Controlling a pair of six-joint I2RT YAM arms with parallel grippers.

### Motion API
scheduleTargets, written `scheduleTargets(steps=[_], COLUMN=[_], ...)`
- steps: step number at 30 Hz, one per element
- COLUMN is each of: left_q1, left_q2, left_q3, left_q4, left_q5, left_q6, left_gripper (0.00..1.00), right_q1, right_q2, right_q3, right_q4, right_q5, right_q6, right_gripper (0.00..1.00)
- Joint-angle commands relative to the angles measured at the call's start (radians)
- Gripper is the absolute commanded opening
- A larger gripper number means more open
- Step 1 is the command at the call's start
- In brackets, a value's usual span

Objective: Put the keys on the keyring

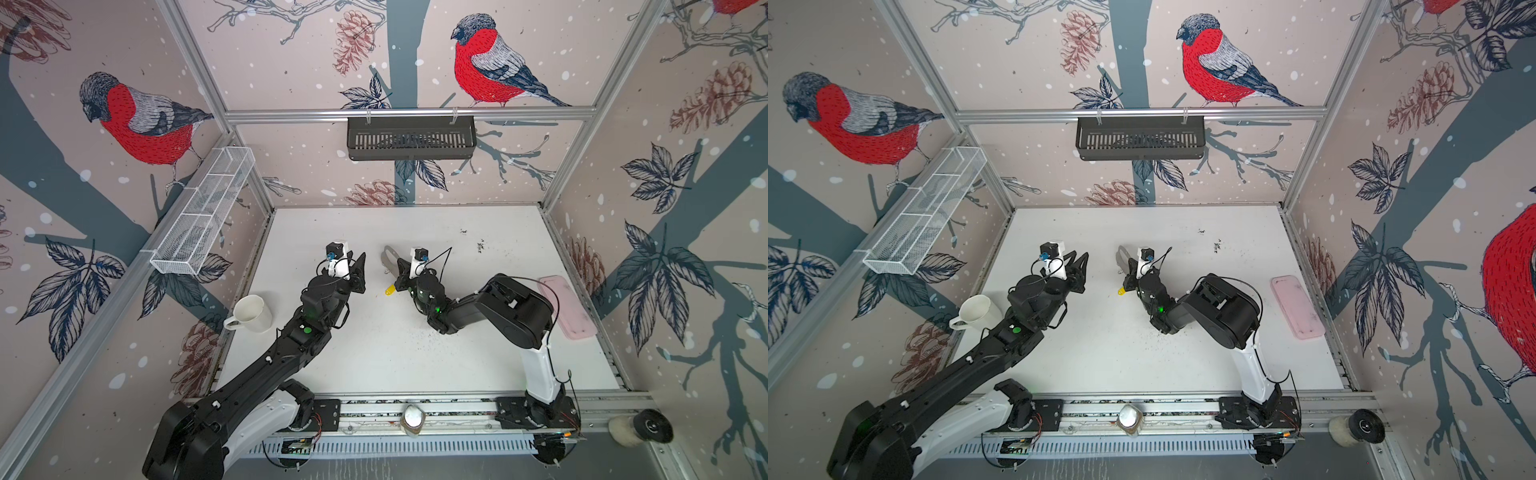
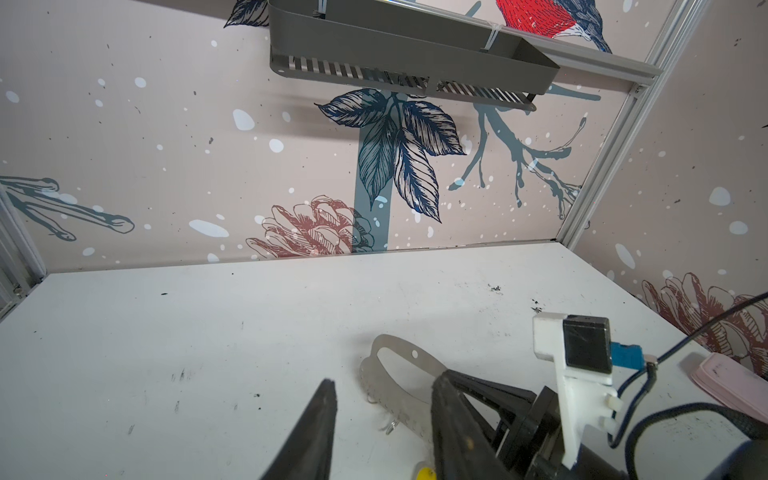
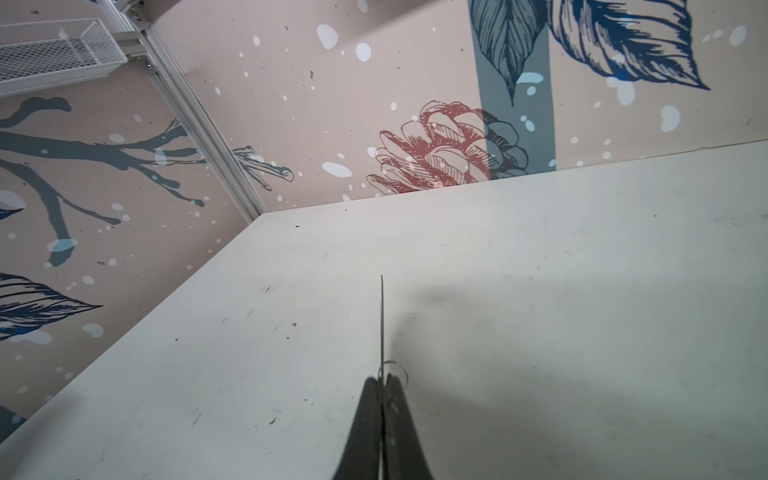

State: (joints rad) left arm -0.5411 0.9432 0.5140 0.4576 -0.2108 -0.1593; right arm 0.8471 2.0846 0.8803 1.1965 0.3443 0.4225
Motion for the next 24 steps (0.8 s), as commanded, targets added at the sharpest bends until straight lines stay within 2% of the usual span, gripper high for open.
scheduleTargets(steps=[1,24], left_q1=[0.001,0.001], left_q2=[0.004,0.029], left_q3=[0.007,0.021], left_q4=[0.014,0.016], left_q5=[0.002,0.018], left_q6=[-0.006,-0.013], left_gripper=[0.39,0.41], right_q1=[-0.012,-0.153], right_q2=[0.003,-0.018], right_q3=[-0.014,-0.085], right_q4=[0.067,0.018], right_q5=[0.0,-0.026], right_q6=[0.017,0.123], right_gripper=[0.0,0.0])
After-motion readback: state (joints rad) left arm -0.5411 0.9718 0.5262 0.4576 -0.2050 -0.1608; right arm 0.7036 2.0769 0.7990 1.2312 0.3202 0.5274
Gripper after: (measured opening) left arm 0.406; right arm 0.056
